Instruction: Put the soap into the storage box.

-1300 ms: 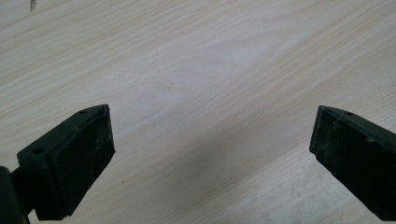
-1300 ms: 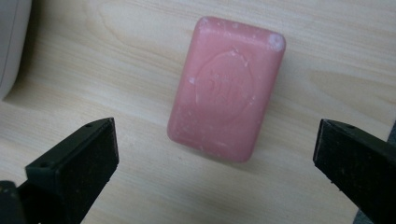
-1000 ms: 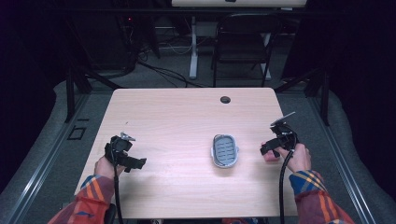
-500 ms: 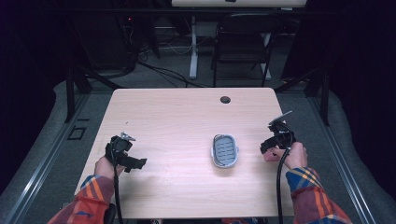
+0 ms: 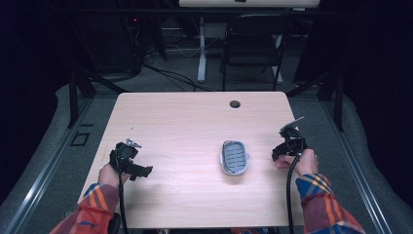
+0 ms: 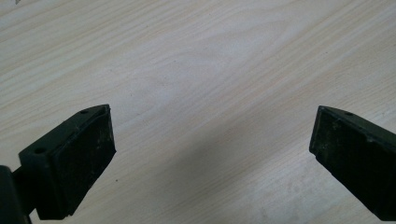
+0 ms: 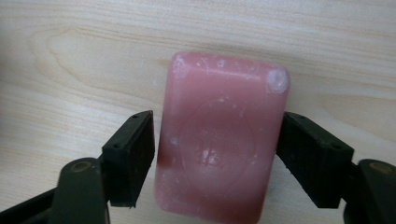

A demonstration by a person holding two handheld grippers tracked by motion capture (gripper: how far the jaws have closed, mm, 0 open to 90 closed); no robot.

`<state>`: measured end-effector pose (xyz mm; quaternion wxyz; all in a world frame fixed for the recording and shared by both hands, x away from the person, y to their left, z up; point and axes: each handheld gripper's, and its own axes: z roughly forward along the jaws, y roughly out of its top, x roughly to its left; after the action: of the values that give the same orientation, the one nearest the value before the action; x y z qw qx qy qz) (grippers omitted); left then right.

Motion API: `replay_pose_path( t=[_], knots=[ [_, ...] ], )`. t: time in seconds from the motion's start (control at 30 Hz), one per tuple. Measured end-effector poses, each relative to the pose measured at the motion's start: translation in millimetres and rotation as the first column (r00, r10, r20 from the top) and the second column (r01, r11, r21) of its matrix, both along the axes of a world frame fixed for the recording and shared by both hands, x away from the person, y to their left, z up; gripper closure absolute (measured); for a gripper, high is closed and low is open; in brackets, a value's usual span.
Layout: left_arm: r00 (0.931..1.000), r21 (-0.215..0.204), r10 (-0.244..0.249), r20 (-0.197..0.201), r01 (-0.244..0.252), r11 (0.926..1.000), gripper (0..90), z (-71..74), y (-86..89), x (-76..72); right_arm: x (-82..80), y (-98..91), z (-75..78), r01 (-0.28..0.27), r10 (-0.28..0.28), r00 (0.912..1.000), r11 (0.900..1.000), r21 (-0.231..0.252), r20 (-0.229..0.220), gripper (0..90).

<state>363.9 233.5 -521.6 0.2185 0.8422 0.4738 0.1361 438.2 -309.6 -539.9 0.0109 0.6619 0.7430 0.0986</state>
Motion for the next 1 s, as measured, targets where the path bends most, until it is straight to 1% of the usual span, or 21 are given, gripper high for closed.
replay_pose_path(
  t=[0.1, 0.13, 0.17, 0.27, 0.33, 0.4, 0.5, 0.6, 0.63, 0.67, 0.7, 0.73, 0.8, 0.87, 0.9, 0.93, 0.97, 1.0],
  knots=[
    [1.0000, 0.000, 0.002, 0.001, -0.002, 1.0000, 0.2, -0.1, -0.6, -0.1, 0.1, -0.1, -2.6, -0.009, 0.009, 0.9999, 1.0000, -0.002, -0.006, 30.6],
    [1.0000, 0.000, 0.002, 0.001, -0.002, 1.0000, 0.2, -0.1, -0.6, -0.1, -0.1, 0.1, -3.9, -0.004, 0.004, 1.0000, 1.0000, -0.009, -0.008, 32.1],
    [1.0000, 0.000, 0.001, 0.000, -0.001, 1.0000, 0.2, -0.1, -0.7, 0.0, 0.2, -0.9, -4.2, -0.011, 0.011, 0.9998, 0.9999, -0.001, -0.016, 32.3],
    [1.0000, 0.001, 0.000, -0.001, 0.000, 1.0000, 0.3, -0.2, -0.9, 0.3, -0.5, -0.3, -3.8, -0.012, 0.012, 0.9999, 0.9999, -0.008, -0.012, 33.8],
    [1.0000, 0.001, -0.007, -0.002, 0.007, 1.0000, 0.2, -0.1, -1.3, 0.9, -0.9, 0.0, -3.6, -0.011, 0.011, 0.9998, 0.9999, -0.003, -0.013, 34.5],
    [0.9999, 0.001, -0.013, -0.002, 0.013, 0.9999, 0.2, -0.2, -3.2, 1.9, -2.3, -0.5, -2.7, -0.027, 0.027, 0.9996, 0.9996, -0.011, -0.006, 36.2],
    [0.9998, 0.003, -0.020, -0.005, 0.020, 0.9998, 0.2, -0.4, -4.6, 2.5, -2.8, -0.6, -2.3, -0.037, 0.037, 0.9993, 0.9992, -0.015, -0.005, 36.4],
    [0.9995, 0.002, -0.030, -0.006, 0.030, 0.9995, 0.2, -0.5, -6.1, 3.7, -4.3, -2.1, -1.8, -0.067, 0.067, 0.9977, 0.9977, -0.007, -0.009, 36.5],
    [0.9995, 0.001, -0.032, -0.007, 0.032, 0.9995, 0.2, -0.4, -6.7, 4.1, -4.3, -2.1, -1.8, -0.067, 0.067, 0.9977, 0.9977, -0.007, -0.009, 36.5],
    [0.9994, 0.001, -0.033, -0.005, 0.033, 0.9994, 0.2, -0.5, -7.4, 4.5, -4.9, -1.9, -1.9, -0.066, 0.066, 0.9979, 0.9978, 0.005, -0.001, 36.6],
    [0.9993, 0.001, -0.038, -0.004, 0.038, 0.9993, 0.2, -0.3, -8.0, 4.9, -5.2, -3.1, -0.4, -0.079, 0.080, 0.9967, 0.9968, 0.004, -0.018, 36.6],
    [0.9992, 0.002, -0.040, -0.006, 0.040, 0.9992, 0.1, -0.1, -8.6, 5.0, -6.6, -2.8, -0.3, -0.076, 0.076, 0.9971, 0.9971, 0.010, -0.005, 36.6],
    [0.9989, 0.002, -0.047, -0.006, 0.047, 0.9989, 0.2, 0.0, -9.0, 5.2, -7.1, -2.7, 0.6, -0.081, 0.081, 0.9967, 0.9966, 0.016, 0.003, 36.6],
    [0.9989, 0.000, -0.047, -0.003, 0.047, 0.9989, 0.1, -0.1, -8.6, 5.0, -7.6, -1.3, 1.8, -0.074, 0.074, 0.9973, 0.9972, 0.013, 0.003, 36.6],
    [0.9989, -0.001, -0.046, -0.005, 0.046, 0.9989, 0.2, 0.2, -8.3, 4.7, -7.1, -2.6, 4.7, -0.105, 0.105, 0.9943, 0.9944, 0.008, -0.016, 36.7],
    [0.9989, -0.003, -0.046, -0.002, 0.046, 0.9989, 0.2, 0.3, -8.0, 4.3, -7.6, -2.1, 5.0, -0.110, 0.110, 0.9939, 0.9939, 0.004, -0.006, 36.7],
    [0.9988, -0.001, -0.048, -0.003, 0.048, 0.9989, 0.2, 0.8, -7.5, 3.7, -8.0, -1.4, 6.7, -0.115, 0.115, 0.9933, 0.9934, -0.002, -0.012, 36.7],
    [0.9988, -0.001, -0.049, 0.000, 0.049, 0.9988, 0.2, 0.8, -7.1, 3.3, -8.7, -1.6, 7.7, -0.122, 0.122, 0.9925, 0.9925, 0.002, -0.002, 36.7]
  ],
)
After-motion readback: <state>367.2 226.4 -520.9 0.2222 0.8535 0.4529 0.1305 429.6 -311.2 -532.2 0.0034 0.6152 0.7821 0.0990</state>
